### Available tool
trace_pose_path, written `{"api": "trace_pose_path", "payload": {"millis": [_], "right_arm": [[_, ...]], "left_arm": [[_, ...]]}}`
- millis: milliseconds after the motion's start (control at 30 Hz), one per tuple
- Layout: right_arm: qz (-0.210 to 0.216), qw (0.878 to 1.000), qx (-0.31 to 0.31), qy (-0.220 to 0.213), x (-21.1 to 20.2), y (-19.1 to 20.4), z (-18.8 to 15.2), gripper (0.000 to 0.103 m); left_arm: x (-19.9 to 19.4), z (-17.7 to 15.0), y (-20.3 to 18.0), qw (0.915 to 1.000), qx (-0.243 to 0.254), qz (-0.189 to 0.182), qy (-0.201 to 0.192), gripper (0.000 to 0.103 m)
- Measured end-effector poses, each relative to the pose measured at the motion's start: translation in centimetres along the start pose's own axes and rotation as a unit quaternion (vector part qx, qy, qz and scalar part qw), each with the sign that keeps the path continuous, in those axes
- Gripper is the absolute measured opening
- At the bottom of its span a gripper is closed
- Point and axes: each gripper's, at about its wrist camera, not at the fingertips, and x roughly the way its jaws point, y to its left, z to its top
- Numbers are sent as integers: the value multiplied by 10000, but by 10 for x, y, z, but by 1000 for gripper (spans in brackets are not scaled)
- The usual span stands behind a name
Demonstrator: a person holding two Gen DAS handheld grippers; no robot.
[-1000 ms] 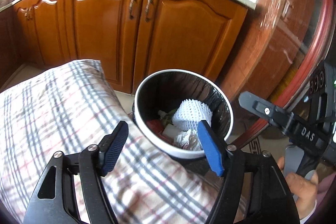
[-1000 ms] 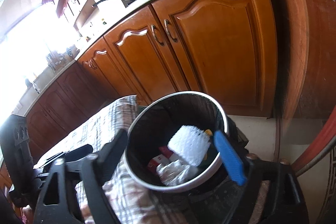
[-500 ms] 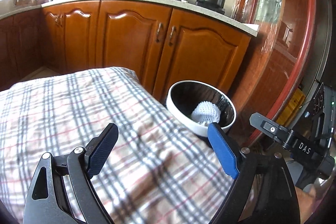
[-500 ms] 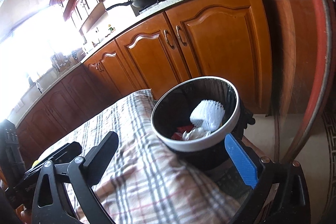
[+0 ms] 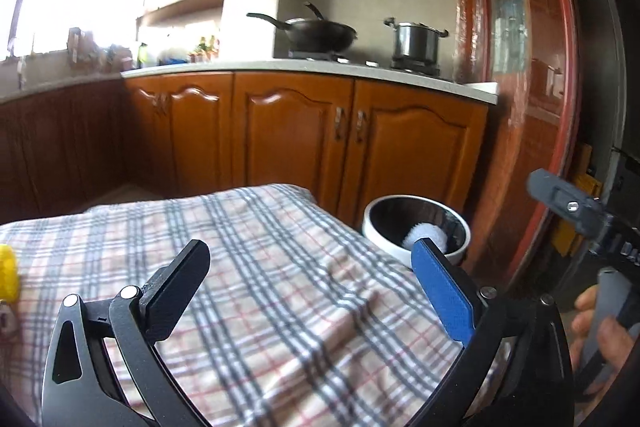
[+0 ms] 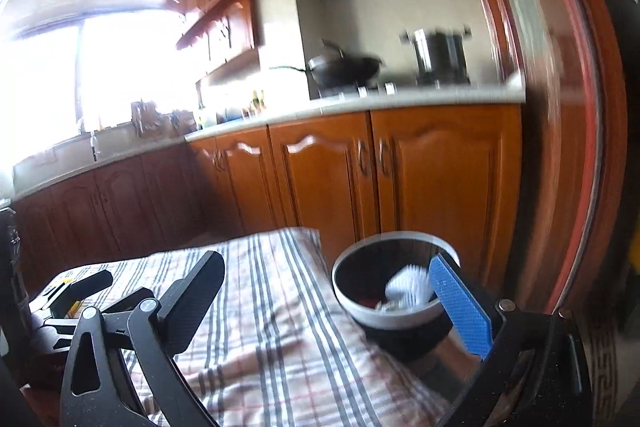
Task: Collect trash
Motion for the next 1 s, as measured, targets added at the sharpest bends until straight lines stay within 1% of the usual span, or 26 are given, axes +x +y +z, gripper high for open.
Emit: {"api": "trace_pose_path", "payload": {"millis": [33,100,167,200,267,400,600,1000], "right_arm": [[47,9999,-48,-93,-4,4,-2,103],[44,9999,-54,-126,-4,7,-7,103],[39,10000,4,-57,-1,7,-14,103],[71,10000,67,-1,3,6,-18,103],[77,9999,111,43,5,6,-25,103],[9,9999,145,63,10,4,-38,103],[-47,10000,60,7,8,5,-46,103],[-95,9999,56,-60,1,4,-48,103]], "left_arm": [[-2,-3,3,10000,-2,36,-31,103],[-5,-8,7,10000,-26,68,-21,103],[-7,-12,8,10000,-2,66,-1,103],[-7,-15,8,9998,53,178,-3,103],[-11,-21,7,9996,128,263,-39,103],[-10,-28,5,9990,198,411,-37,103],[-9,-35,1,9979,301,580,-38,103],[-12,-34,1,9980,270,578,-11,103]]}}
